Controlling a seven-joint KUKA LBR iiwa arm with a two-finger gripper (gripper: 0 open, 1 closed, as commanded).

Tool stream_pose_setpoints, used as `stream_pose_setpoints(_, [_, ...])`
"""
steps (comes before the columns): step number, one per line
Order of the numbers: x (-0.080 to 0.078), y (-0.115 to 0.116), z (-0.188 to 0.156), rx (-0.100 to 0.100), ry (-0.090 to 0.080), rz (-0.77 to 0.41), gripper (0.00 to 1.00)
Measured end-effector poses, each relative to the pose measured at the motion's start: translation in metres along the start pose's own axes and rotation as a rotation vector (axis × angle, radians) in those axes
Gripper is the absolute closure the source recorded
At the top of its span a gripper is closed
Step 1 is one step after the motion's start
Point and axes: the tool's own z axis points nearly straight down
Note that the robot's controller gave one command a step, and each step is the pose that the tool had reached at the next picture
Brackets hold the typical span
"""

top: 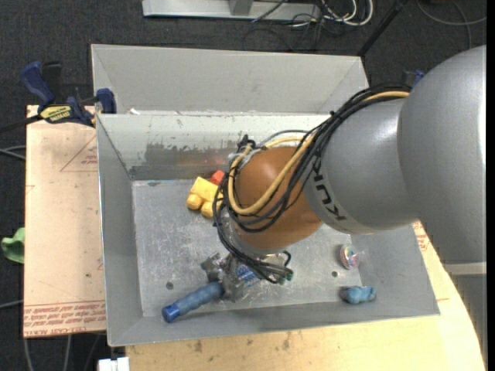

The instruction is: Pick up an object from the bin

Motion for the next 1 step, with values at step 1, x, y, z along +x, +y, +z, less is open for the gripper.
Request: stream_pose_setpoints(1, [-0.0016, -0.0200, -0.1598, 0.005, -0.010, -0.067, 1.00])
